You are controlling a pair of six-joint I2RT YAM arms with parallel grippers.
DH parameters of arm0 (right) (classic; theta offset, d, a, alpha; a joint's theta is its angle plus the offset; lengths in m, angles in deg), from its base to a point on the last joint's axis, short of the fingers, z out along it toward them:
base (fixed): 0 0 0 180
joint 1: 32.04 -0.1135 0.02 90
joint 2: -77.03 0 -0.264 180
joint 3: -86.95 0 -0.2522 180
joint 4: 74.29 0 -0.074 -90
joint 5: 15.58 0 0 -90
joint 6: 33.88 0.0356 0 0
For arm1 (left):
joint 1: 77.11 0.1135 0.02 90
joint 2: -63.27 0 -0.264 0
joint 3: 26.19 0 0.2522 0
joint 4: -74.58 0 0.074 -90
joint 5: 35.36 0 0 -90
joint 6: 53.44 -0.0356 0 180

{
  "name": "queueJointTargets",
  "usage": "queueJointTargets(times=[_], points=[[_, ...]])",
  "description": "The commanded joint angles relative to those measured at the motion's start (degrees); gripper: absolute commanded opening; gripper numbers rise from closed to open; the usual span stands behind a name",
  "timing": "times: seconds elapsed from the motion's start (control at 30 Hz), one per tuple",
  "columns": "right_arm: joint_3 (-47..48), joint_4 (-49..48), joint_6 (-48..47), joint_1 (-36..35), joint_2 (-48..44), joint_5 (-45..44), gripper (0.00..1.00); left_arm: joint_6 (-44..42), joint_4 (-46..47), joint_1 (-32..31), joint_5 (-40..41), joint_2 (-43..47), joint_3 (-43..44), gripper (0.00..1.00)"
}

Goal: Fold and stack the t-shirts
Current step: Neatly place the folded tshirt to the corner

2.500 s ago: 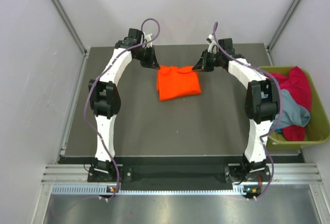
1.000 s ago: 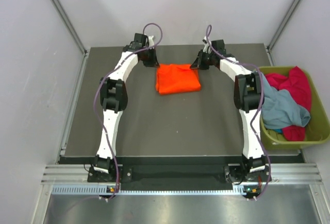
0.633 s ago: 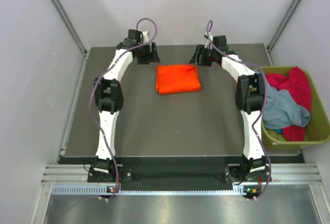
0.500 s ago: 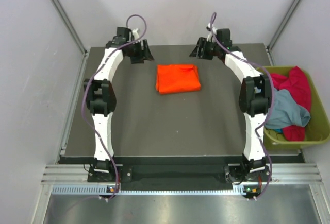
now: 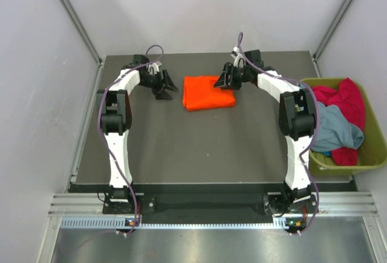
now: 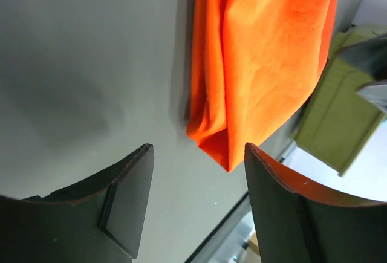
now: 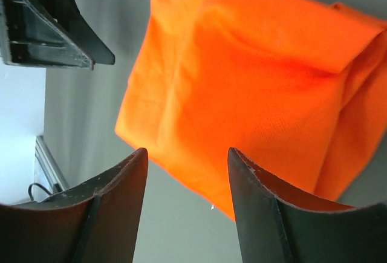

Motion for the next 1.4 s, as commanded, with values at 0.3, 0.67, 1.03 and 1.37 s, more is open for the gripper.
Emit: queueJointTargets(times=[0.3,0.67,1.03,1.37], points=[[1.4,0.3,-2.5,-1.3,6.2,-0.3,0.55,4.4,6.2,-3.1,-6.7,-7.0,3.4,0.65],[1.2,-0.1,-2.9,-1.8,8.4,-1.2,0.54,8.0,10.2,-9.4,-8.1,-12.8,7.9,0.64],[2.1,0.2,-3.8,-1.5,5.9,-1.4,0.54,5.9,8.3,-8.4,-5.6,-9.0,8.0,0.01],[3.5,3.6,-8.4,4.1,-3.0,-5.0,0.59,-15.9,-11.9,4.0,9.0,-0.2,10.8,0.00]])
